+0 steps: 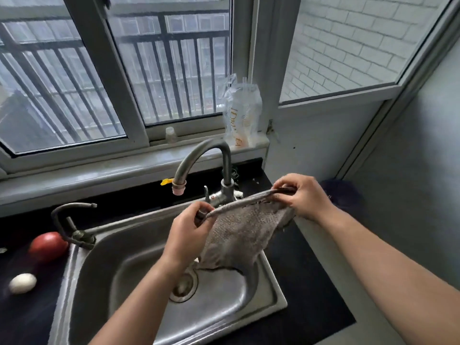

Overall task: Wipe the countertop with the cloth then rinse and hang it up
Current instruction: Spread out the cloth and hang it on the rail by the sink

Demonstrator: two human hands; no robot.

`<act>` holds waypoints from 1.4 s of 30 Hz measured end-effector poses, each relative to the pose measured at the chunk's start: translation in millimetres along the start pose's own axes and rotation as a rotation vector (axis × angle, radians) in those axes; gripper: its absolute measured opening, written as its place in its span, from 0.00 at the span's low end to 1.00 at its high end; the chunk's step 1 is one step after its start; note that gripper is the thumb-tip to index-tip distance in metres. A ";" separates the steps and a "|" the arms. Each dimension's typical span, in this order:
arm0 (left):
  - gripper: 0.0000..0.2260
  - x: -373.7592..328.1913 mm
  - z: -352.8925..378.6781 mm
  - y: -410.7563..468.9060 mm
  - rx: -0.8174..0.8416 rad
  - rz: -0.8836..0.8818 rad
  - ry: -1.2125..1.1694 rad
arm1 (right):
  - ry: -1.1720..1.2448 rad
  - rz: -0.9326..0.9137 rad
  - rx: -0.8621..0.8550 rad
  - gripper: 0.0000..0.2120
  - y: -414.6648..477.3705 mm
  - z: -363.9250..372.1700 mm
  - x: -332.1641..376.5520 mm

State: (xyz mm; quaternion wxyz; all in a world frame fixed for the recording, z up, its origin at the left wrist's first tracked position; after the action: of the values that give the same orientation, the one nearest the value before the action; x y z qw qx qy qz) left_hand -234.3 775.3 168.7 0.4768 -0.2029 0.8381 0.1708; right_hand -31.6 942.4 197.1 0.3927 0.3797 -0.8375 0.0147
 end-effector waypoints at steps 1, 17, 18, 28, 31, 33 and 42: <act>0.06 -14.4 3.7 7.9 -0.007 0.034 -0.047 | -0.016 -0.019 -0.067 0.06 0.0 -18.2 4.7; 0.12 -1.4 91.1 -17.9 0.504 0.121 0.133 | -0.142 0.327 0.428 0.14 -110.0 -50.0 -75.4; 0.12 8.2 98.7 -20.9 0.527 0.086 0.149 | -0.139 0.361 0.471 0.13 -116.5 -40.1 -86.7; 0.20 50.0 159.6 47.8 0.435 -0.119 0.499 | -0.143 0.396 0.314 0.18 -68.9 14.1 -161.8; 0.22 53.4 191.8 53.3 0.548 -0.053 0.573 | -0.147 0.440 0.357 0.25 -76.3 45.7 -176.5; 0.19 49.3 215.2 54.9 0.598 0.046 0.559 | -0.124 0.458 0.395 0.25 -94.5 66.1 -182.7; 0.20 50.5 259.7 60.5 0.909 -0.056 0.965 | -0.152 0.382 0.318 0.28 -131.9 80.8 -188.9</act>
State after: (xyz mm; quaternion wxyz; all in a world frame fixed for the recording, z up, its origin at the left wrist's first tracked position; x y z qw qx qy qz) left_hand -98.5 942.9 4.0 0.0904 -0.0569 0.9405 -0.3224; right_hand 77.8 940.4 -21.1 0.2541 0.2718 -0.9083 0.1913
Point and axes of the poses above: each hand's wrist, its own y-axis towards the middle knuckle, its own z-axis out of the palm, x = y × z, the point moved 3 cm from there along y, towards the middle knuckle, and after that the axes turned 4 degrees about -z, right-handed, at the moved point
